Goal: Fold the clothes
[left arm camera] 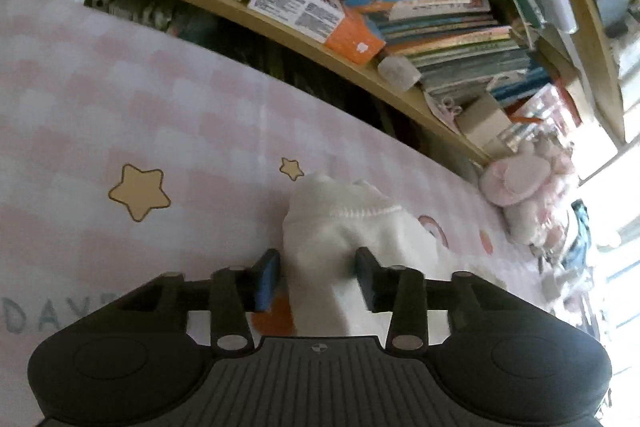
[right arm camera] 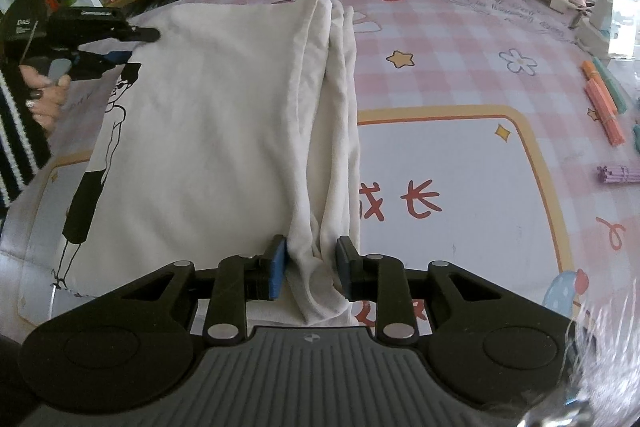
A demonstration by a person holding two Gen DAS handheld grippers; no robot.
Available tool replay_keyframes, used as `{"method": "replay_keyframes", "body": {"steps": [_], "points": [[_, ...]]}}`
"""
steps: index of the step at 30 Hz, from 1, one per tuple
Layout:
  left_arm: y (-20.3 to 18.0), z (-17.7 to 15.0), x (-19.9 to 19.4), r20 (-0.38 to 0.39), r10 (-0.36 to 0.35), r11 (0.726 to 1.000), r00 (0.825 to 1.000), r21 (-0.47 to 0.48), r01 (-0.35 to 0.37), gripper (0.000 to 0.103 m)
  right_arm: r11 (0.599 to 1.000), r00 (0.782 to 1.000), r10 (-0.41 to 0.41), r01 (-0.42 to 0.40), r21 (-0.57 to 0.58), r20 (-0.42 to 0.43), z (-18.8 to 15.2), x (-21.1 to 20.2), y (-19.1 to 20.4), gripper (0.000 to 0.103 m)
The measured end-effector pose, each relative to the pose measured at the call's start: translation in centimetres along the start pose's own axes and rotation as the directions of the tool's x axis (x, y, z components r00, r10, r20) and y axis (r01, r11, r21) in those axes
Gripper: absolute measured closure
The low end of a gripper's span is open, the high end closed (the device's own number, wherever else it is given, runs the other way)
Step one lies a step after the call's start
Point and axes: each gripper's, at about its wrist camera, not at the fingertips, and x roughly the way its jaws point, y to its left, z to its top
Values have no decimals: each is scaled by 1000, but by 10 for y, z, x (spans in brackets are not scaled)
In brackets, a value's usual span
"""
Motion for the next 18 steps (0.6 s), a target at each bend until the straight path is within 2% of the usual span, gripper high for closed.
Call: {"method": "replay_keyframes", "body": {"steps": [3,4,6,8,10,11,13,14,15,17,18], "points": [[-22,-6,-14,75,-1,994,997,106,-7,96,1000,1000,-1,1,-1,8,-2,0,1,78],[-33,-9,-22,116,-22,985,993,171,2,96,1000,1000,-2,2,-1,12,-3,-1,1,78],[-44,-12,-29,151,-23,970,988,241,-15,96,1000,1000,-4,4,-3,18,-5,-1,2,78],[-38,-6,-18,110,43,973,993,223,-67,95,1000,1000,-5,5,-7,21,-6,-2,3,78],[-21,4,-7,52,99,984,994,142,-105,88,1000,1000,-7,7,-13,20,-6,-2,4,78],[-15,9,-6,43,99,989,994,103,-103,88,1000,1000,-8,8,-17,20,-6,-2,4,78],[-8,14,-14,67,71,996,995,50,-74,86,1000,1000,-9,10,-23,20,-7,-2,6,78],[-8,14,-21,100,75,996,992,47,-80,79,1000,1000,-10,11,-27,20,-7,-3,6,78],[-8,14,-28,138,87,994,987,53,-95,69,999,1000,-11,12,-30,20,-7,-3,7,77],[-8,11,-44,199,101,991,975,62,-115,58,999,1000,-15,16,-40,22,-8,-3,8,77],[-7,10,-51,210,98,992,973,57,-113,57,999,1000,-16,17,-44,22,-8,-3,9,77]]}}
